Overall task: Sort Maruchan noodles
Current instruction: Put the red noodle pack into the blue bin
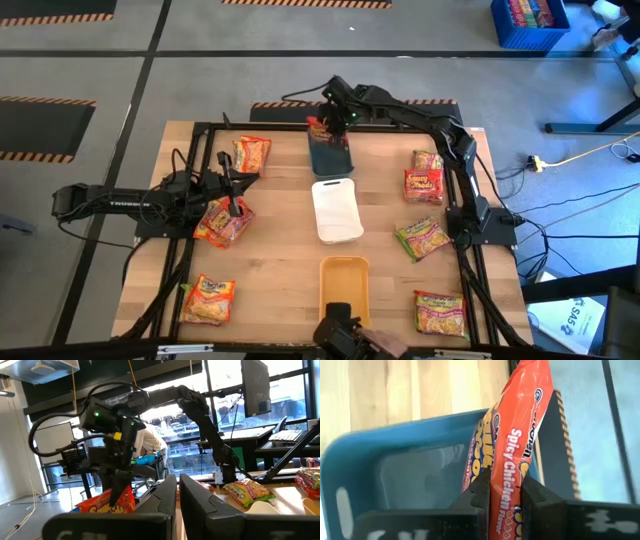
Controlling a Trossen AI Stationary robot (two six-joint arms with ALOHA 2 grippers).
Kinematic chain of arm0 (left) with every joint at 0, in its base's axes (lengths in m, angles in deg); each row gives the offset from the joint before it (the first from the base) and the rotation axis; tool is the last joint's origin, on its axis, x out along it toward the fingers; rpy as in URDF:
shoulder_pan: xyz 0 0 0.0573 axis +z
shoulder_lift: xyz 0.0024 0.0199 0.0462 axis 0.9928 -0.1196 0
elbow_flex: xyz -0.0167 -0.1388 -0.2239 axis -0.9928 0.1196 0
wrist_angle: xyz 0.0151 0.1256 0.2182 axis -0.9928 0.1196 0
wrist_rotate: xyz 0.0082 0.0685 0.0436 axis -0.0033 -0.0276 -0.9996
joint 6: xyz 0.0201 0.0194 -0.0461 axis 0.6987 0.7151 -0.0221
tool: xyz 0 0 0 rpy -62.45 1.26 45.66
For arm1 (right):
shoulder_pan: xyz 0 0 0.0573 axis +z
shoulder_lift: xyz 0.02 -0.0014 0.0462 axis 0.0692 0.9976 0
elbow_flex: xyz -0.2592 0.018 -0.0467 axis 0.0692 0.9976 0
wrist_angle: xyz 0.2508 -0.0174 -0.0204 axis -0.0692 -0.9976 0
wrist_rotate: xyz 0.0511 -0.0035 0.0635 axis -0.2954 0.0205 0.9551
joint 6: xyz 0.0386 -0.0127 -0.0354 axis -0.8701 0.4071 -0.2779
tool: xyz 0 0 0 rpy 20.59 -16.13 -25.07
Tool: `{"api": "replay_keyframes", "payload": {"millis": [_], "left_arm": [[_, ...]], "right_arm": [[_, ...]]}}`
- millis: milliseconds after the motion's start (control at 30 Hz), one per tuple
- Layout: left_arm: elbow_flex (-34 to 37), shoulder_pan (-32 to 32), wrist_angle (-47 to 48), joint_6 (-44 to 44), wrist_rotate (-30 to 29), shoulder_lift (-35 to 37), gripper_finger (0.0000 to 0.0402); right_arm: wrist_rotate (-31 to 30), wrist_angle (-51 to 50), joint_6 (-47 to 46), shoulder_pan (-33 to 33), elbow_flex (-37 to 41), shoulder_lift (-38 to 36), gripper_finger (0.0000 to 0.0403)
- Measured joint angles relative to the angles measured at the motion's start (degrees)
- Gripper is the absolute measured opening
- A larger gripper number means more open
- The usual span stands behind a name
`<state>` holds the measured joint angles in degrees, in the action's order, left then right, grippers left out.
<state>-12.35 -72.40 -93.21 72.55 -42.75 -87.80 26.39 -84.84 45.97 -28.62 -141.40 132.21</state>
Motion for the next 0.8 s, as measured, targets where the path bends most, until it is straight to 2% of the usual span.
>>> {"api": "replay_keyframes", "payload": {"millis": [267, 467, 633, 800], "left_arm": [[0.0, 0.0, -0.01, 0.02, 0.0, 0.0, 0.0016], [0.0, -0.01, -0.02, 0.13, -0.01, -0.02, 0.0016], [0.0, -0.01, -0.02, 0.72, -0.01, -0.02, 0.0016], [0.0, 0.01, 0.0, 0.22, -0.01, 0.0, 0.0016]], "right_arm": [[1.64, 1.61, 12.12, -0.01, 1.09, -0.04, 0.0043], [3.38, 4.05, 12.46, 0.38, 2.3, -0.04, 0.0044], [8.49, 6.47, 11.02, 0.68, 2.34, 0.04, 0.0044], [5.97, 7.54, 10.77, 0.71, 4.84, 1.08, 0.0044]]}}
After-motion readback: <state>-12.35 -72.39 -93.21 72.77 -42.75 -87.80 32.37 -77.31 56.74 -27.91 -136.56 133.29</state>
